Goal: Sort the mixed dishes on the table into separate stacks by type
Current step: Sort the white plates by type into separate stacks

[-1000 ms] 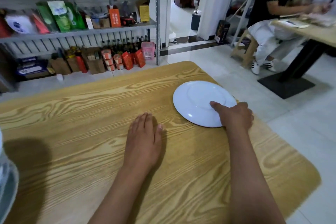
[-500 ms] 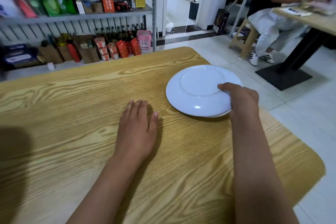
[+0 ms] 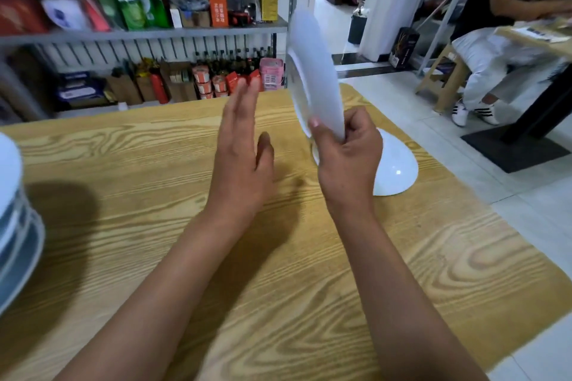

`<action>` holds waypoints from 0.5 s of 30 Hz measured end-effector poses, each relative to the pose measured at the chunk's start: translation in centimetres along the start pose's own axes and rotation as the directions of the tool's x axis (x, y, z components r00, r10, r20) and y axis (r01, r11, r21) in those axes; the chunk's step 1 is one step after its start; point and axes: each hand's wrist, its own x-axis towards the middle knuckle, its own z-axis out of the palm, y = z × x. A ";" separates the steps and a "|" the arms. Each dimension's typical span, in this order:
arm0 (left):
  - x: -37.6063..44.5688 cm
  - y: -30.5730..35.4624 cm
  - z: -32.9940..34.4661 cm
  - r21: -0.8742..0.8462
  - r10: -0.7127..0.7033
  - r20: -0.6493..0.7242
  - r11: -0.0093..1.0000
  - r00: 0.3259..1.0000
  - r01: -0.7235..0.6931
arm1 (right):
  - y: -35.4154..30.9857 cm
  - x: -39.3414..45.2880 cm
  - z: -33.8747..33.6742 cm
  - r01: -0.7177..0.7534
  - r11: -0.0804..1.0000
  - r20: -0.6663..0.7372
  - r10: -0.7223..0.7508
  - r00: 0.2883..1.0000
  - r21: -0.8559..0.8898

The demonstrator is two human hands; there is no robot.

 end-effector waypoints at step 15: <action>1.7 -0.9 -4.8 0.461 0.052 0.334 0.862 0.941 -0.211 | 2.3 -2.3 1.9 0.638 0.611 0.286 -0.579 0.764 -0.469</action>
